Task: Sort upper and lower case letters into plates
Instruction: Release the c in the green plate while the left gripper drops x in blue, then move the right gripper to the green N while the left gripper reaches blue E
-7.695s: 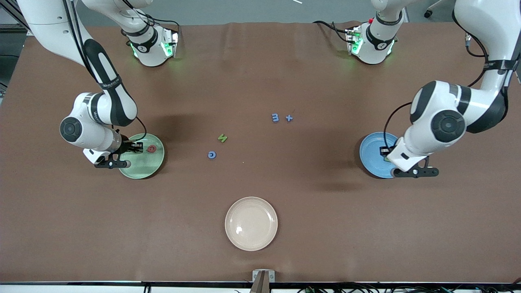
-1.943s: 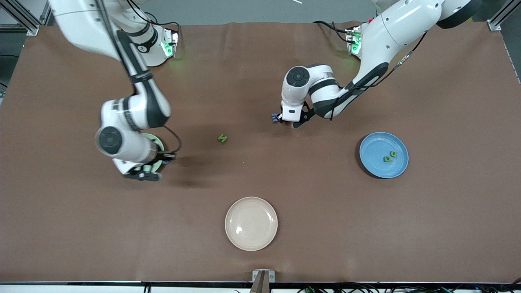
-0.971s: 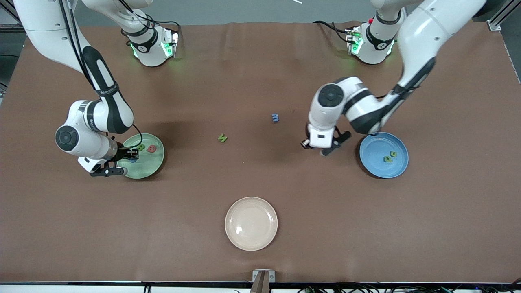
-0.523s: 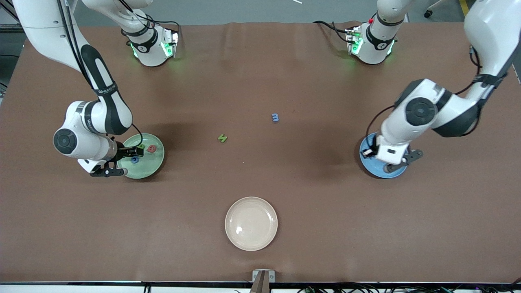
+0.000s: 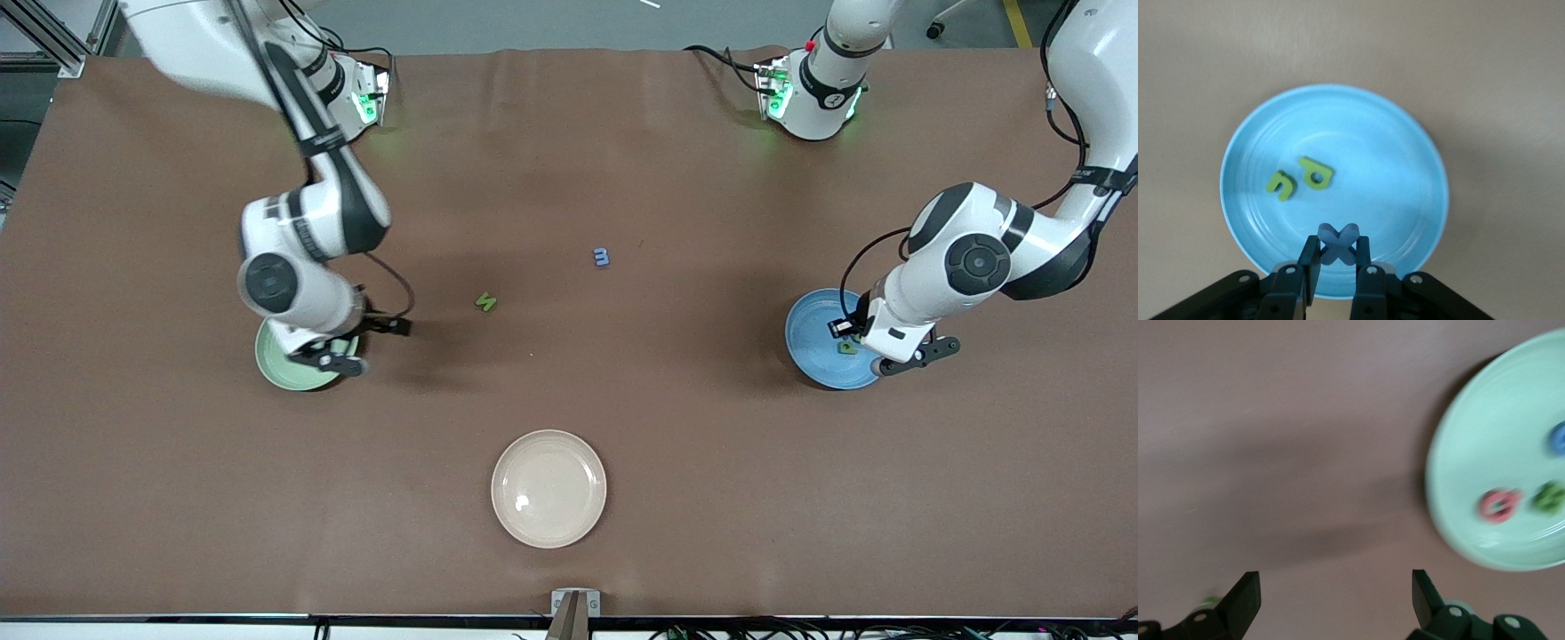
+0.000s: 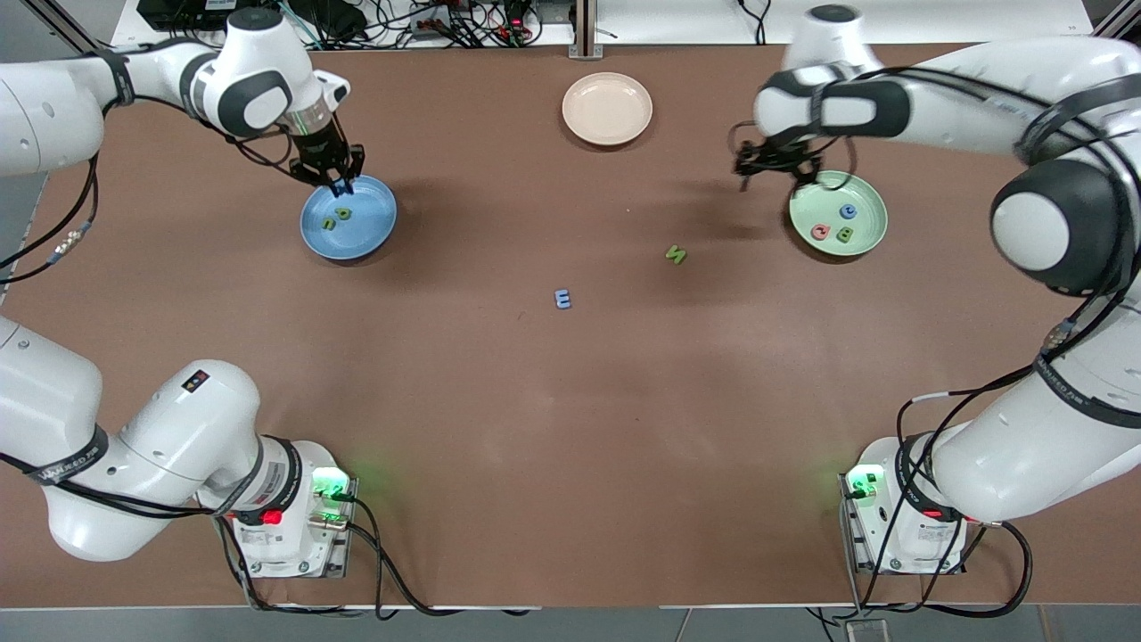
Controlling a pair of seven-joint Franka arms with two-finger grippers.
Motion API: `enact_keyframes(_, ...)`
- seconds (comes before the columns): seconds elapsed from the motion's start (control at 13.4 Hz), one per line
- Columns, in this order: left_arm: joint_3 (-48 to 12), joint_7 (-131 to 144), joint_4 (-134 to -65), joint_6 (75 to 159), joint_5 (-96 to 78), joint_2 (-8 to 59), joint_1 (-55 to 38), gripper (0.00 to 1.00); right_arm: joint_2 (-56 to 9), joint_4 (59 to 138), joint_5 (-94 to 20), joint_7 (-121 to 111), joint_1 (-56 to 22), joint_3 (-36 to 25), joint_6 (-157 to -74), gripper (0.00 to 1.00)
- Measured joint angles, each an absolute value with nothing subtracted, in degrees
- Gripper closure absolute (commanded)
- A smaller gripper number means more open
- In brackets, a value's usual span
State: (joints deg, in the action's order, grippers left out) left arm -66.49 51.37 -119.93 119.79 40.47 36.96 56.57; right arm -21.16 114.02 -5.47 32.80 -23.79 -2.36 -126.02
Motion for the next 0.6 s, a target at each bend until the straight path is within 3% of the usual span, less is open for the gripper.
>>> enact_keyframes(0.6,-61.9,50.4,-122.4,122.1,45.9,39.8,56.5,0.89,-25.3,115.1,-5.5,51.1,-37.0,-2.4,-136.7,0.00)
